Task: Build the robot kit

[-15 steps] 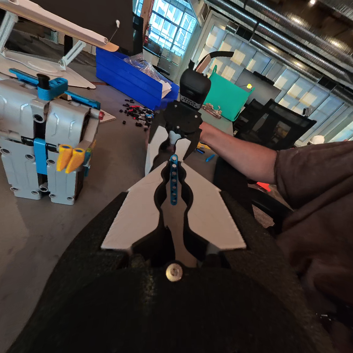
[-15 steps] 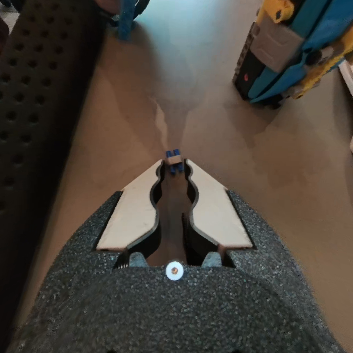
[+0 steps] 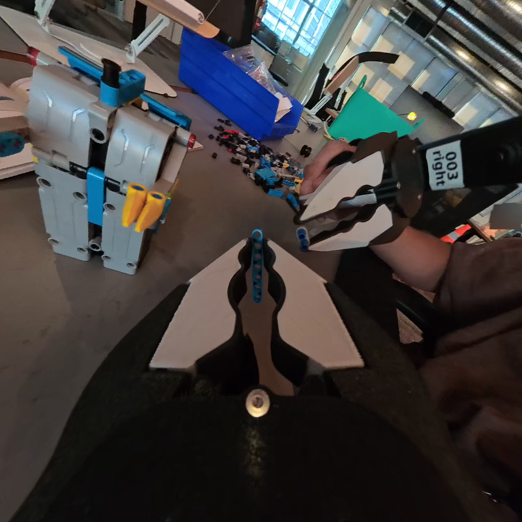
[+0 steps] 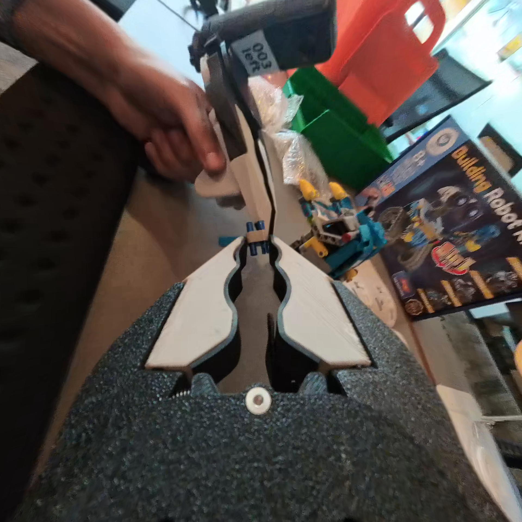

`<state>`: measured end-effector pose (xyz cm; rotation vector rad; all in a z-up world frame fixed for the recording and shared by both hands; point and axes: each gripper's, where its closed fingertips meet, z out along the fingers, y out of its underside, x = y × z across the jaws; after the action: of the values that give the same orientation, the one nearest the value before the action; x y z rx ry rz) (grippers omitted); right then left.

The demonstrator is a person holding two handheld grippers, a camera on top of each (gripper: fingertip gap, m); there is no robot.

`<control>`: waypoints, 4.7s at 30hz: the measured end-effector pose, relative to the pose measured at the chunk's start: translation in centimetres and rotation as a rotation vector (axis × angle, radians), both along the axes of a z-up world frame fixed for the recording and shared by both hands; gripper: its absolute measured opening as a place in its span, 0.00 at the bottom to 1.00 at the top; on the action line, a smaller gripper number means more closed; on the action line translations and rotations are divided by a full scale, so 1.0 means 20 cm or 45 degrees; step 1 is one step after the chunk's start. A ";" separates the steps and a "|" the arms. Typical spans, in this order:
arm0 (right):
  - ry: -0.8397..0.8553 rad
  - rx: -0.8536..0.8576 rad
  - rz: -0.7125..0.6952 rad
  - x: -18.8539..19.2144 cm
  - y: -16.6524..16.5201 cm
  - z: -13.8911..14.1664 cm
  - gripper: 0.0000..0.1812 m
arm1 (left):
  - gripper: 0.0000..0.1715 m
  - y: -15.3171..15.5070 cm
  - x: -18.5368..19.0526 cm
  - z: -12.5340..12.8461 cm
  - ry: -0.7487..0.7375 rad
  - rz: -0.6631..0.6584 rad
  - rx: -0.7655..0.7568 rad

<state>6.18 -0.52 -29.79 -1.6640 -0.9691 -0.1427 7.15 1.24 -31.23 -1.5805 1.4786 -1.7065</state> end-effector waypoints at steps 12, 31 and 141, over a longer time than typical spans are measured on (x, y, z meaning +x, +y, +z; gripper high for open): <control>-0.058 -0.003 -0.085 -0.02 0.07 -0.09 0.08 | 0.04 -0.04 0.00 -0.01 0.020 -0.054 -0.010; 0.202 -0.483 -0.014 0.04 -0.03 -0.18 0.07 | 0.04 -0.14 -0.02 0.01 -0.117 -0.051 0.421; 0.878 -0.567 0.252 -0.05 -0.09 0.06 0.04 | 0.04 -0.25 -0.04 0.10 -0.258 -0.155 0.375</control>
<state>5.14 -2.39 -28.63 -1.8064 -0.6441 0.7841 6.34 -3.82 -29.31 -1.1536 1.6586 -1.5715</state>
